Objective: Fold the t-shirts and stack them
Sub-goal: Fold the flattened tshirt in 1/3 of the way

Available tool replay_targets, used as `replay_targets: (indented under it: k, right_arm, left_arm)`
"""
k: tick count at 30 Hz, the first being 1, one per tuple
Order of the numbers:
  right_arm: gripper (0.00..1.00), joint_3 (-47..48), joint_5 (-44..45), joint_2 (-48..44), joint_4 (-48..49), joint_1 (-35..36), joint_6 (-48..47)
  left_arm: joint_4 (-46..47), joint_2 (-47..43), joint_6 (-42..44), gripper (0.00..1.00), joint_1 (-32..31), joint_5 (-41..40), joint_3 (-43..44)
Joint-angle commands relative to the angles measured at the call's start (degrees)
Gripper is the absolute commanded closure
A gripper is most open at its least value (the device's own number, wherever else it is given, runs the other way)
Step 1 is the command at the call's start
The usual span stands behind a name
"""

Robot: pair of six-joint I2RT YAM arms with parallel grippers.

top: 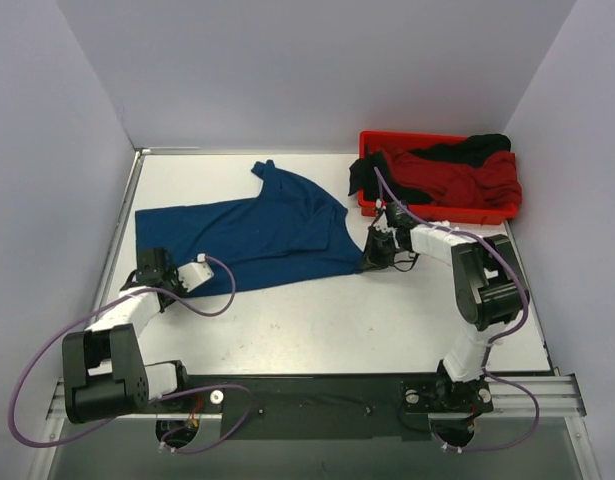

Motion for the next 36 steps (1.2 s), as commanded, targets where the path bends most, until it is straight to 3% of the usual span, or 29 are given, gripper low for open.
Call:
replay_targets:
  k: [1, 7, 13, 15, 16, 17, 18, 20, 23, 26, 28, 29, 31, 33, 36]
  right_arm:
    - [1.0, -4.24, 4.3, -8.57, -9.14, -1.07, -2.64]
    - [1.0, -15.05, 9.31, -25.08, -19.87, -1.16, -2.48]
    - [1.0, -25.42, 6.51, -37.31, -24.62, -0.98, 3.14]
    - [1.0, -28.49, 6.33, -40.74, -25.59, -0.28, 5.77]
    - [0.99, -29.29, 5.98, -41.72, -25.85, -0.02, 6.66]
    - [0.93, -30.08, 6.06, -43.47, -26.2, 0.51, 8.15]
    - [0.72, -30.26, 6.59, -44.27, -26.99, 0.78, 8.68]
    - [0.59, -29.83, 7.64, -46.9, -28.39, 1.22, 10.09]
    - [0.52, -24.14, 14.3, -51.12, -32.08, 1.04, 9.92]
    - [0.51, -18.06, 22.48, -54.82, -33.59, 2.44, 8.52]
    - [0.6, -15.33, 23.47, -53.78, -32.19, 5.24, 7.64]
    - [0.8, -14.98, 21.55, -52.9, -29.92, 6.04, 7.81]
    - [1.0, -17.67, 12.19, -50.0, -22.31, 7.28, 9.03]
    - [1.0, -22.87, 5.49, -47.8, -12.91, 7.28, 12.28]
    - [1.0, -28.23, 3.6, -43.51, -6.08, 7.28, 15.1]
  left_arm:
    - [-9.41, -3.92, 2.64, 1.0, 0.3, 4.77, 2.07]
    - [-24.17, -13.32, 6.95, 1.0, -1.45, 9.44, 1.1]
    - [-38.67, -15.01, 10.03, 1.0, -4.88, 7.69, 2.33]
    - [-39.56, -16.06, 10.39, 0.88, -5.41, 5.06, 2.07]
    - [-40.18, -16.41, 10.74, 0.73, -5.5, 4.53, 2.16]
    - [-41.32, -16.59, 11.52, 0.67, -5.59, 3.82, 2.42]
    - [-41.76, -16.59, 11.97, 0.56, -5.68, 3.82, 3.2]
    - [-41.6, -16.33, 12.15, 0.43, -5.77, 3.82, 5.39]
    - [-38.7, -14.67, 8.74, 0.39, -6.9, 8.36, 11.81]
    - [-38.61, -11.85, -3.18, 0.37, -13.21, 17.33, 25.49]
    - [-37.29, -9.13, -11.61, 0.4, -20.3, 23.23, 31.74]
    - [-34.42, -8.6, -14.63, 0.49, -24.1, 24.28, 33.43]
    - [-28.18, -6.67, -21.49, 0.59, -34.9, 22.29, 34.14]
    - [-25.61, -1.23, -25.99, 0.65, -43.79, 21.31, 36.51]
    - [-18.16, 7.72, -29.6, 0.67, -57.74, 13.17, 37.75]
